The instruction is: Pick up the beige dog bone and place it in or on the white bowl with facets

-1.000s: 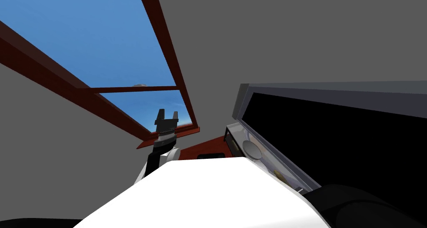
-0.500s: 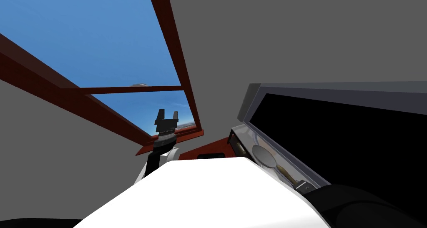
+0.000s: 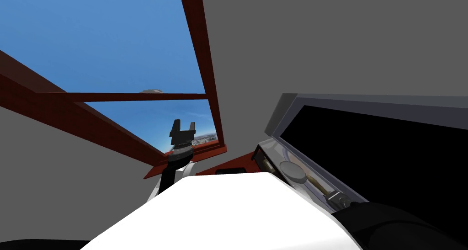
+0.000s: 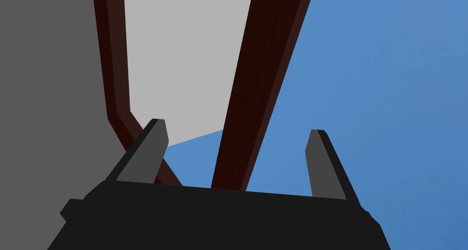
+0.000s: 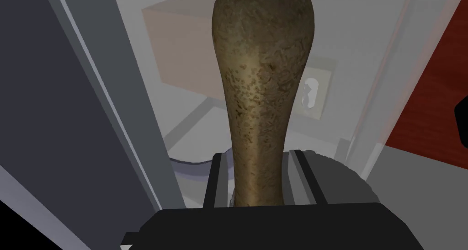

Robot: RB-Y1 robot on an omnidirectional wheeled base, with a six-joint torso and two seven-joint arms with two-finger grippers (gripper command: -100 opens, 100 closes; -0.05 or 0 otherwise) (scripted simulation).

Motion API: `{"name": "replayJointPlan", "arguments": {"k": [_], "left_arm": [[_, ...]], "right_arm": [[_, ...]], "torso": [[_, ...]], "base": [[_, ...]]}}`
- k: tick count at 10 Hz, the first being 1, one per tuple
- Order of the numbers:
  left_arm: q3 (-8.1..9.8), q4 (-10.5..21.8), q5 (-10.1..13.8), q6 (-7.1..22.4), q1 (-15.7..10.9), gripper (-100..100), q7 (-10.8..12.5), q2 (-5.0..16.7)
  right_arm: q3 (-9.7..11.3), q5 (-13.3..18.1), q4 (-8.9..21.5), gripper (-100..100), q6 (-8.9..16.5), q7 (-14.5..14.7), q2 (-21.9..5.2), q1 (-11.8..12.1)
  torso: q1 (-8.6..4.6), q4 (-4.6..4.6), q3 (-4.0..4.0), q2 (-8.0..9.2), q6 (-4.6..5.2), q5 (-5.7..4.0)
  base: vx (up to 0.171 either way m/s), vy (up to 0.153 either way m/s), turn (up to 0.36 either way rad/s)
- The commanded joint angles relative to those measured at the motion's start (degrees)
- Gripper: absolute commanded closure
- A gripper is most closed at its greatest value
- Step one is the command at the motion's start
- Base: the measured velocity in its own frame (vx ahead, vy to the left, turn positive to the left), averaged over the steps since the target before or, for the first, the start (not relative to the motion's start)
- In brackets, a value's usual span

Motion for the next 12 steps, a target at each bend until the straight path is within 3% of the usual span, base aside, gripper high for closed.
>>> {"name": "replayJointPlan", "arguments": {"k": [1,3,4,8,9,10,12], "left_arm": [[0.00,0.00,0.00,0.00,0.00,0,0.00,0.00],[0.00,0.00,0.00,0.00,0.00,0,0.00,0.00],[0.00,0.00,0.00,0.00,0.00,0,0.00,0.00],[0.01,0.00,0.00,0.00,-0.01,0,0.00,0.01],[0.01,0.00,0.00,0.00,-0.01,0,0.00,0.01],[0.01,0.00,0.00,0.00,-0.01,0,0.00,0.01],[0.01,0.00,0.00,0.00,-0.01,0,0.00,0.01]], "right_arm": [[-0.69,-0.06,1.18,100,-1.86,-0.46,-1.73,-0.83],[-0.98,-0.12,1.25,100,-2.04,-0.55,-2.21,-0.65],[-1.05,-0.12,1.41,-100,-2.31,-0.61,-2.29,-0.86],[-1.06,-0.12,1.37,-100,-2.29,-0.61,-2.29,-0.87],[-1.06,-0.12,1.37,0,-2.29,-0.61,-2.29,-0.87],[-1.55,-0.55,0.66,-100,-3.01,-1.27,-3.99,-0.48],[-2.28,-1.18,-0.41,-100,-4.10,-2.26,-6.54,0.09]], "torso": [[0.00,0.00,0.00,0.00,0.00,0.00],[0.19,-0.04,-0.13,-0.21,-0.09,0.02],[-0.09,-0.02,0.00,0.04,0.00,-0.02],[-0.50,0.06,0.20,0.37,0.03,-0.14],[-0.51,0.06,0.21,0.38,0.03,-0.14],[-0.51,0.07,0.21,0.39,0.03,-0.14],[-0.45,0.10,0.29,0.53,0.06,-0.10]], "base": [[0.152,0.149,-0.019],[0.093,0.132,0.001],[0.012,0.016,0.002],[0.001,0.002,0.000],[0.000,0.000,0.000],[-0.017,0.004,-0.063],[-0.051,0.016,-0.105]]}}
